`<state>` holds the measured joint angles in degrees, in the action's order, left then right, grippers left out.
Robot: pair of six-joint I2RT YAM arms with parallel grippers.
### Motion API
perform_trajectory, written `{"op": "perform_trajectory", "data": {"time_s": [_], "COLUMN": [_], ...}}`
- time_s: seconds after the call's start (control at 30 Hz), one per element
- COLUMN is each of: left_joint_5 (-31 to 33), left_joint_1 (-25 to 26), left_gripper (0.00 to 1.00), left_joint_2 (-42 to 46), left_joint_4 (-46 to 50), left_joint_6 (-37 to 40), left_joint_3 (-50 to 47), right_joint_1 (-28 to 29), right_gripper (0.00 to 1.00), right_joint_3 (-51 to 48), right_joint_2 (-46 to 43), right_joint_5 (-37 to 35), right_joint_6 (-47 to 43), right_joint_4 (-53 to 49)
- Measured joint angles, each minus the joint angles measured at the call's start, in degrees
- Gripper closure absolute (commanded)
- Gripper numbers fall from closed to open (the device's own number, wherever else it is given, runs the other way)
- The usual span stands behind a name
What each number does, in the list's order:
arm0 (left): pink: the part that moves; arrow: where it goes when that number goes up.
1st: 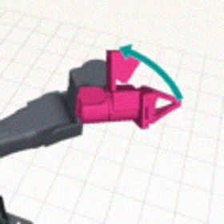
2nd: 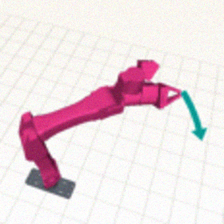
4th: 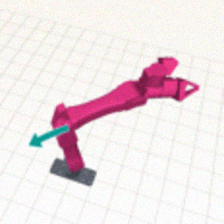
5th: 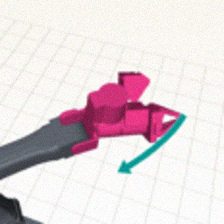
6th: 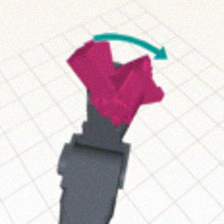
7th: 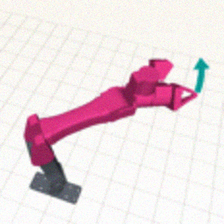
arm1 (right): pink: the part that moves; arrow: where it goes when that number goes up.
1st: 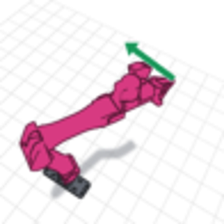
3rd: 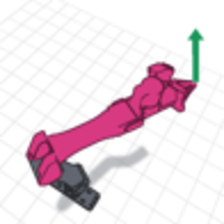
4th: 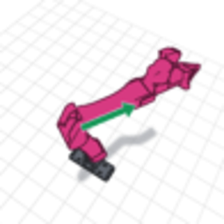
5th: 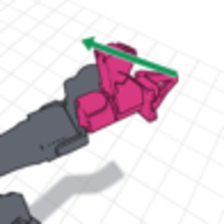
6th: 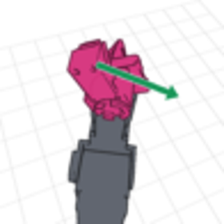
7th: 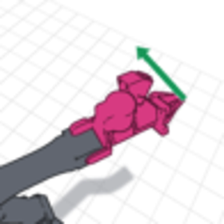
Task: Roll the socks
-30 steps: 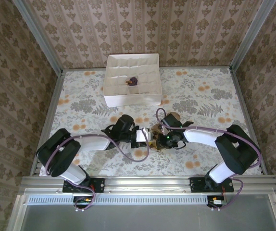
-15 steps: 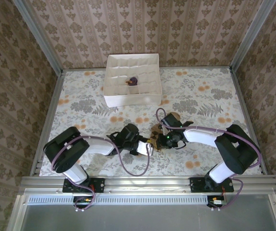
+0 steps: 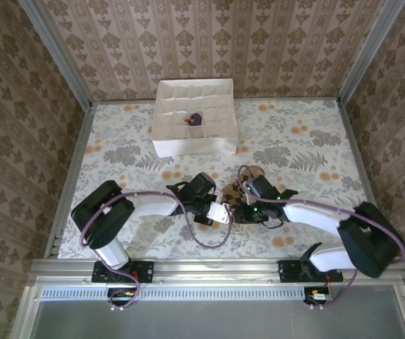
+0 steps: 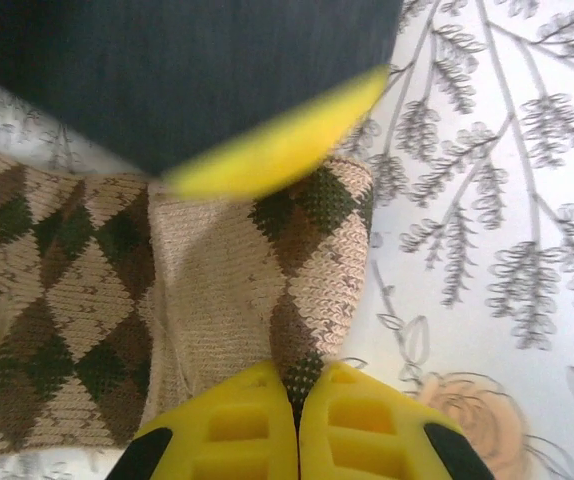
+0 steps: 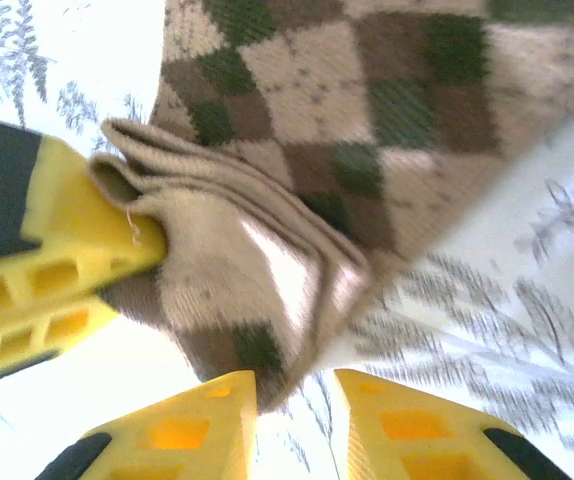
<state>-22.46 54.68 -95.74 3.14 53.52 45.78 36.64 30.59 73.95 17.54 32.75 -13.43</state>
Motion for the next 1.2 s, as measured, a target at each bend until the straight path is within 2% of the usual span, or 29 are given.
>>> {"op": "perform_trajectory", "data": {"time_s": [0.17,0.3,0.5,0.63,0.93,1.0,1.07,1.17,1.2], "left_joint_5": [-7.17,-14.69,-23.17,-25.68,-30.34,-30.47,-30.49,-30.10,-29.79], "left_joint_1": [-1.33,-3.30,-5.44,-6.25,-7.52,-7.67,-8.04,-8.72,-8.90], "left_gripper": [1.00,1.00,1.00,1.00,1.00,1.00,1.00,1.00,1.00], "left_joint_2": [-0.39,-3.54,-10.86,-11.56,-11.82,-12.17,-12.41,-12.41,-12.41], "left_joint_4": [8.98,14.97,23.21,24.52,24.76,24.87,24.79,23.96,23.19], "left_joint_6": [-6.05,-11.47,-16.24,-18.67,-21.97,-22.60,-23.32,-24.57,-25.00], "left_joint_3": [2.69,6.38,14.10,14.71,14.75,14.73,14.73,14.49,14.21], "right_joint_1": [1.05,2.49,5.73,6.38,6.38,6.38,6.25,6.14,6.12], "right_gripper": [0.64,0.61,0.56,0.55,0.54,0.57,0.65,0.94,0.99], "right_joint_3": [-6.38,-9.33,-10.14,-10.34,-10.34,-10.14,-9.68,-8.68,-8.26], "right_joint_2": [-11.54,-15.43,-15.89,-15.15,-6.56,-4.66,-3.39,-2.14,-1.75], "right_joint_5": [-0.48,-0.20,0.66,0.79,1.14,1.38,1.51,1.01,0.72], "right_joint_6": [-0.92,-1.55,-4.35,-6.08,-9.49,-10.10,-10.23,-10.08,-9.88], "right_joint_4": [3.50,7.56,11.87,13.81,16.87,17.35,17.59,17.51,17.18]}}
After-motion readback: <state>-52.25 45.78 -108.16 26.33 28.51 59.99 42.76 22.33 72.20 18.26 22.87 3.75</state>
